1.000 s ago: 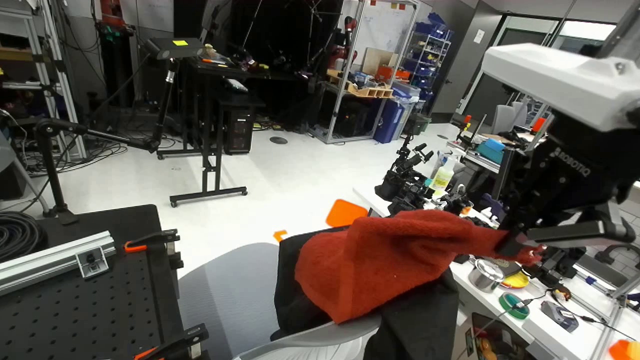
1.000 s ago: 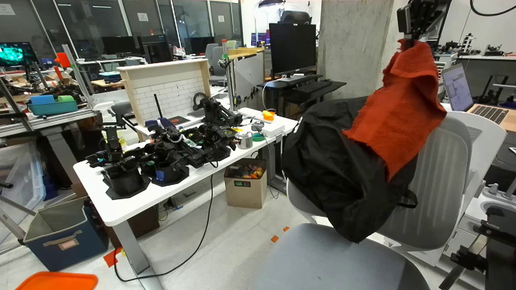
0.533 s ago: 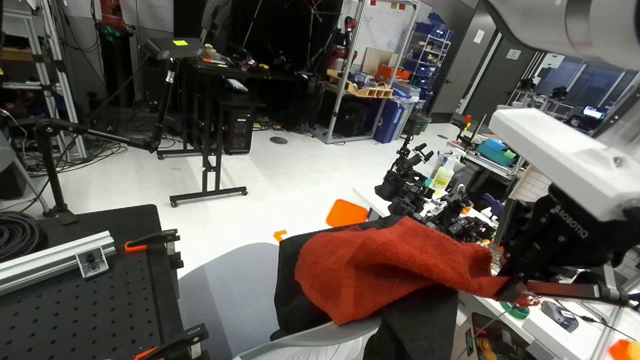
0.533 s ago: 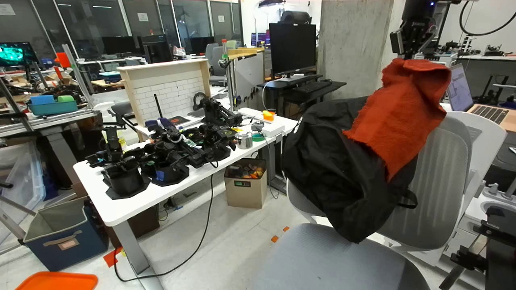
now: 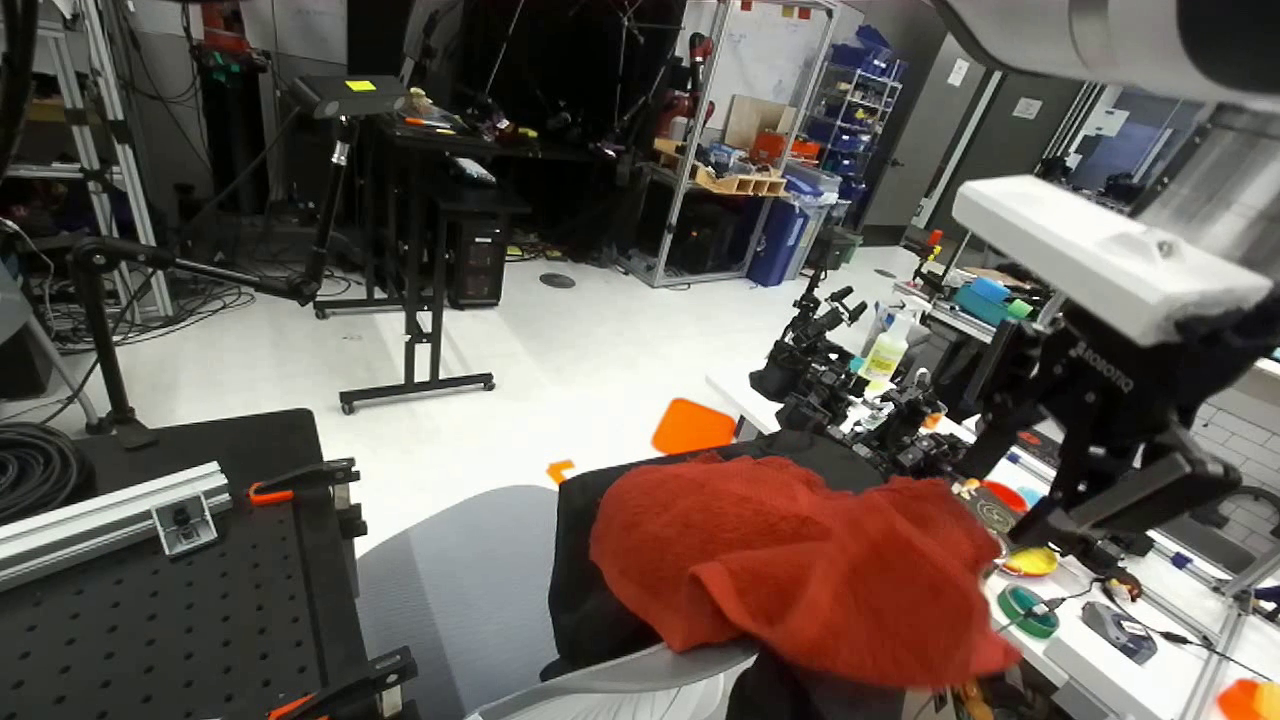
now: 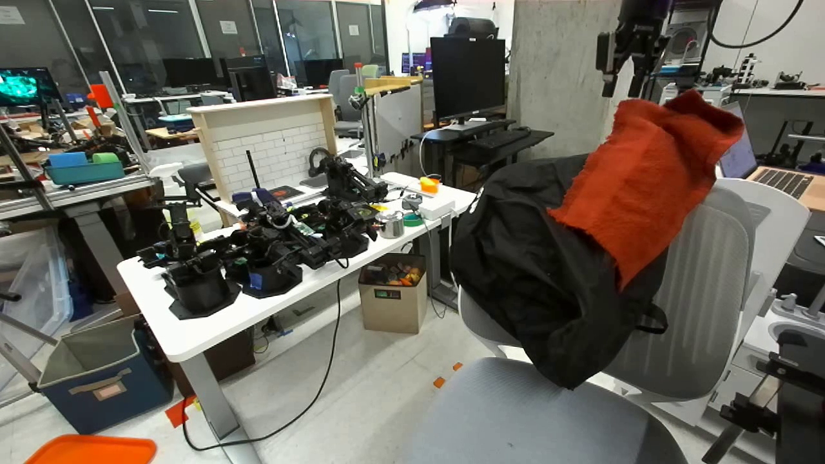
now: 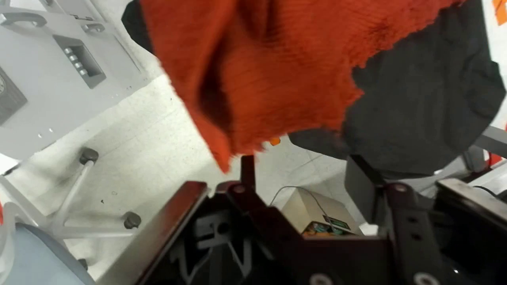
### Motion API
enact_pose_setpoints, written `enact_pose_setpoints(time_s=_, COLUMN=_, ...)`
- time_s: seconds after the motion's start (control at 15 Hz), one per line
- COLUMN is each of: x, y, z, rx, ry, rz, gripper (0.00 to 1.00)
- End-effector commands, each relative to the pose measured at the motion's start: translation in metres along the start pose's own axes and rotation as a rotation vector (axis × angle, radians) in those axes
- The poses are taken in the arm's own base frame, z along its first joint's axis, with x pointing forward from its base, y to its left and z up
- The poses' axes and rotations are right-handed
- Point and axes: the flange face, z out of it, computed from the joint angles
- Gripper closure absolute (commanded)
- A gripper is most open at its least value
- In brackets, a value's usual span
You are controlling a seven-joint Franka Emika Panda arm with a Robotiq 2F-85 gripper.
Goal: Put the black bag and the orange towel on the back rest of the chair
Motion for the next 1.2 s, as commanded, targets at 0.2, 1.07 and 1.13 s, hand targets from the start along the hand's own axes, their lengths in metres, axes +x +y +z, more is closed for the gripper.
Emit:
enact_pose_setpoints(time_s=0.2, x=-0.037, y=-0.102, z=-0.078, rx=0.009, ry=0.073, rz=-0.152, gripper=0.00)
enact_pose_setpoints(time_s=1.07, x=-0.176, y=-0.295, z=-0.078, rx=0.015, ry=-0.023, rz=-0.483, gripper=0.00)
enact_pose_setpoints(time_s=1.13, x=-0.185, y=-0.299, z=-0.079, rx=0.012, ry=-0.025, rz=-0.491, gripper=0.00)
